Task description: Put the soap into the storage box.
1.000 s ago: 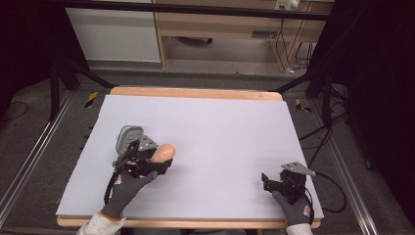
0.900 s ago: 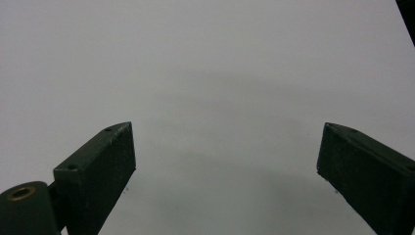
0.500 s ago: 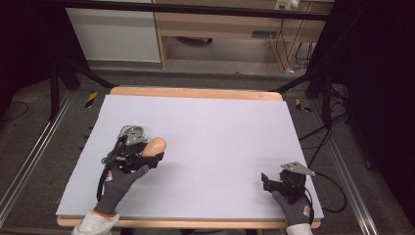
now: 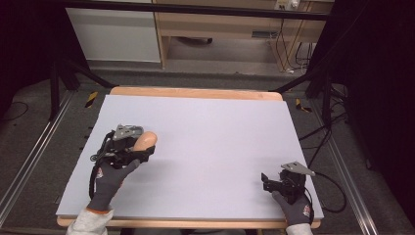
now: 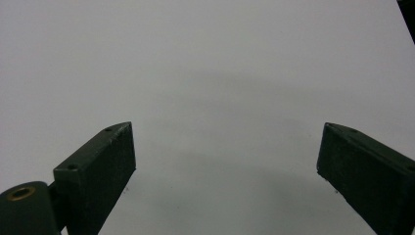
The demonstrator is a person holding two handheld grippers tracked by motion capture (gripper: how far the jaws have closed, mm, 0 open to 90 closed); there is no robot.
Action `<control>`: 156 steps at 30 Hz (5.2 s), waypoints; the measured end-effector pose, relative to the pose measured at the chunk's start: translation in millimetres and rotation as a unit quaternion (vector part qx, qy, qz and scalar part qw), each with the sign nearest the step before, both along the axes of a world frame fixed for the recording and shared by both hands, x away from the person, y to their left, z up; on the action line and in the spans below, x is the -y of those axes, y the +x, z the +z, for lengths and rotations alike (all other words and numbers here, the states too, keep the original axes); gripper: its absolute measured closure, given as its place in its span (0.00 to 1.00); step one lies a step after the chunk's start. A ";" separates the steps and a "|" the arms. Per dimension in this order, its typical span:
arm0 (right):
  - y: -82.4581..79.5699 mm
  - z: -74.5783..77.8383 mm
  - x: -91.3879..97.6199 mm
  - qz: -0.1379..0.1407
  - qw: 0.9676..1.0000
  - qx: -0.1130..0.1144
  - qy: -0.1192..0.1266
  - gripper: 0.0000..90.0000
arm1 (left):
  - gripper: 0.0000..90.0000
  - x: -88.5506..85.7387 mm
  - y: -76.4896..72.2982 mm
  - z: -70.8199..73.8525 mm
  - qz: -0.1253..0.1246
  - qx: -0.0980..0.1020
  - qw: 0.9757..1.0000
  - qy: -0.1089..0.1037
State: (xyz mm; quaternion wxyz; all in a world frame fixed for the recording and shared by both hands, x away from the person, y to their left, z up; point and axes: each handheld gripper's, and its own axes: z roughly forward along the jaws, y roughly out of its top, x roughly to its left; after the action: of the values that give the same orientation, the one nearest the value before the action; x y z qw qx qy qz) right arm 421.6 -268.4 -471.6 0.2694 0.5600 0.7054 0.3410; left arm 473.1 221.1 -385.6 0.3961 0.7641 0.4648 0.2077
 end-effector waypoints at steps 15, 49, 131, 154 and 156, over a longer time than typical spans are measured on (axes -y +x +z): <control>0.2 -0.1 -0.1 0.000 1.000 -0.001 0.001 0.08 | 0.35 -20.3 11.4 -0.2 0.035 0.003 0.999 -0.008; 1.3 -1.0 0.7 -0.001 1.000 -0.003 0.004 0.08 | 0.35 -43.4 44.3 -29.6 0.086 -0.020 0.996 0.004; 0.7 -0.4 0.8 0.000 1.000 -0.002 0.003 0.08 | 0.33 -25.7 37.9 -26.1 0.073 -0.004 0.997 0.017; 0.1 0.5 2.1 -0.005 1.000 0.002 0.005 0.08 | 0.35 -4.2 -5.0 -41.0 -0.005 -0.014 1.000 -0.004; 0.1 0.6 2.7 -0.006 1.000 0.002 0.005 0.08 | 0.35 -3.0 -8.8 -45.3 -0.006 -0.011 1.000 0.002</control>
State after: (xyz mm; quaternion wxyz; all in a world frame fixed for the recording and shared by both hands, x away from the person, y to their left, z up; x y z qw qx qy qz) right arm 421.7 -271.1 -471.0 0.2704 0.5647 0.6997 0.3440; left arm 464.3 224.1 -430.9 0.3902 0.7701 0.4643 0.1979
